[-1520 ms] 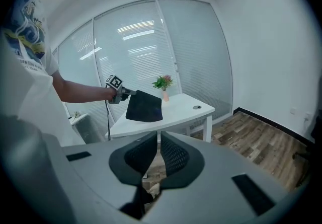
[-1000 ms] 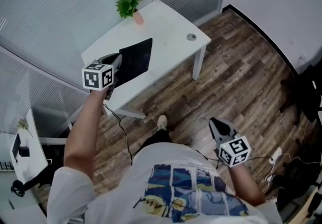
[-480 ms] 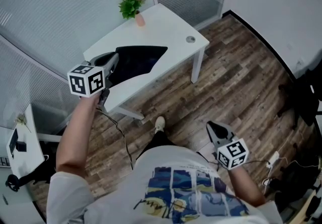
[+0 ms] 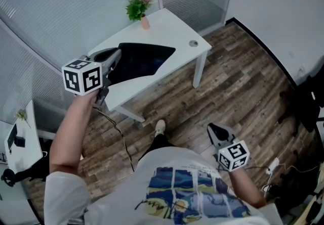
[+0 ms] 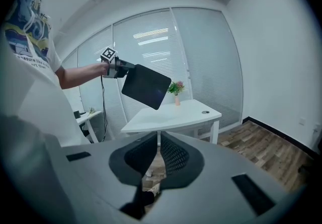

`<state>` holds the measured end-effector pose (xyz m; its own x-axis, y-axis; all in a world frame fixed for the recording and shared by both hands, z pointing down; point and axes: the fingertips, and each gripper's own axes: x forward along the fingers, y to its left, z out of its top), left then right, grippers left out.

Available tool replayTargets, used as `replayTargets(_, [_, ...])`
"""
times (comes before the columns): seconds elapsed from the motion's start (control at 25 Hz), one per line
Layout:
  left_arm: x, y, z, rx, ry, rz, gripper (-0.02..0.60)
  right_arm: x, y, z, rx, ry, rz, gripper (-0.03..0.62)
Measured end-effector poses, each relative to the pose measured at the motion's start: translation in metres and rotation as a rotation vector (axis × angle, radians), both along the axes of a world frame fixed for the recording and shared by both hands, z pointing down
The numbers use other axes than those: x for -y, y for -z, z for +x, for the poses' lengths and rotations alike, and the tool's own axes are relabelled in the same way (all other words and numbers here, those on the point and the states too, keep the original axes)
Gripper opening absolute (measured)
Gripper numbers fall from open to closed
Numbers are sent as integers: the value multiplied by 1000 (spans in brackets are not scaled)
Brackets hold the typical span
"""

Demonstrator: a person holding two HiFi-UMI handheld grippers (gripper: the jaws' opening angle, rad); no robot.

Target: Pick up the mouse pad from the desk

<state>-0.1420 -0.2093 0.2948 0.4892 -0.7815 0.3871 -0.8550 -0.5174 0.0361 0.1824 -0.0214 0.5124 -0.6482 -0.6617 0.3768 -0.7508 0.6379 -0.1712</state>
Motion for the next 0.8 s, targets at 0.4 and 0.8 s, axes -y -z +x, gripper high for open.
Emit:
replayTargets(0.4, [-17, 32, 13, -23, -24, 26, 25, -5, 7, 4, 0, 6, 14, 15])
replayTargets(0.8, [-35, 47, 21, -35, -47, 33, 25, -6, 9, 2, -1, 18, 37, 2])
